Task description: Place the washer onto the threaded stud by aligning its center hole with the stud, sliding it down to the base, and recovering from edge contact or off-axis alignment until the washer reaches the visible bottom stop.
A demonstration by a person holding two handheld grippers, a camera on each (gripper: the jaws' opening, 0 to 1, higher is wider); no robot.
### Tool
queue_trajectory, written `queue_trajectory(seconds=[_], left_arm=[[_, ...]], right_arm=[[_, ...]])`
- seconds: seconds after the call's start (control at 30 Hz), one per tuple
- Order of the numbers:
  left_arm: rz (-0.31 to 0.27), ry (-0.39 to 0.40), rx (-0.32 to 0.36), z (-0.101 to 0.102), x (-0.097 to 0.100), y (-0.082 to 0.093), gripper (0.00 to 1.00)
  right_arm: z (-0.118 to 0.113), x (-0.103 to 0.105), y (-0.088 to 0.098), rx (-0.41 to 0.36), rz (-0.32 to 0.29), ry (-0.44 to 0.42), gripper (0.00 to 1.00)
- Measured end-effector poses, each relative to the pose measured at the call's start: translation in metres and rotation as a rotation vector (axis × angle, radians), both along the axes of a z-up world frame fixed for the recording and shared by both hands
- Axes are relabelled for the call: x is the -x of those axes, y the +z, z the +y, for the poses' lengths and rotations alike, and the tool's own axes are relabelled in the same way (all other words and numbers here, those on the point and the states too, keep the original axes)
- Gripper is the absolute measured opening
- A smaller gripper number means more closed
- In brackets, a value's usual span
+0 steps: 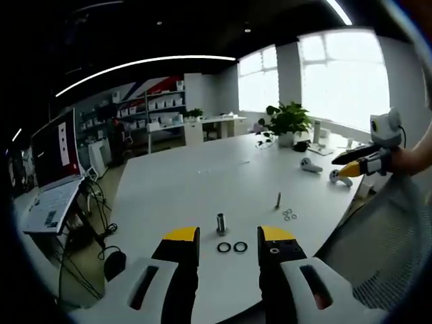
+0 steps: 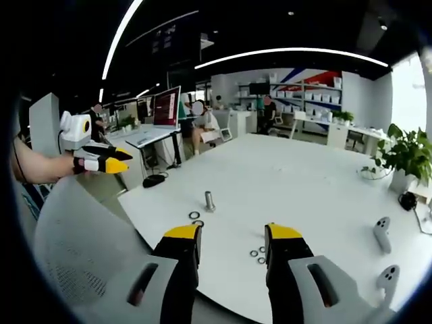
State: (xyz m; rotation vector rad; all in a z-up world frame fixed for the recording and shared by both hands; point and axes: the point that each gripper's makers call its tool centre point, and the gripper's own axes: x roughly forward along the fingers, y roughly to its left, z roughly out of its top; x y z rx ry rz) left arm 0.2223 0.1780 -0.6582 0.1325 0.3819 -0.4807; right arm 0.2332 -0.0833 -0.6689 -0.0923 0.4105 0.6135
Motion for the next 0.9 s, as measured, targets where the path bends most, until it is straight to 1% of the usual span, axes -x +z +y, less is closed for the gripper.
queue_trajectory(seconds=[0.1,0.2,0.33,0.57,0.9], left_arm=[[-0.003,0.012,-0.001,0.0024,-0.0012,0.0007,0.32],[-0.004,0.008,-0.001,0.0017,-0.0012,0.0008,0.32],[-0.001,0.003,-0.005,0.0014,-0.0012,0.0000,0.31],[0.000,0.016,-0.007,0.0043,-0.0015,-0.0003,0.31],[0.004,0.014,-0.006,0.0025,-0.0008,-0.0009,0.32]], right_arm=[[0.0005,0.0003,-0.0043,0.014,0.014,0.005,0.41],[0.0000,-0.0006,-0.0003,0.008,-0.005,-0.001,0.41],[-0.0001,-0.0004,-0.0035,0.018,0.009,-0.002,0.43],[-0.0015,-0.0010,-0.0031,0.013,0.007,-0.010,0.44],[-0.0018,-0.0008,-0.0043,0.022,0.011,-0.006,0.44]])
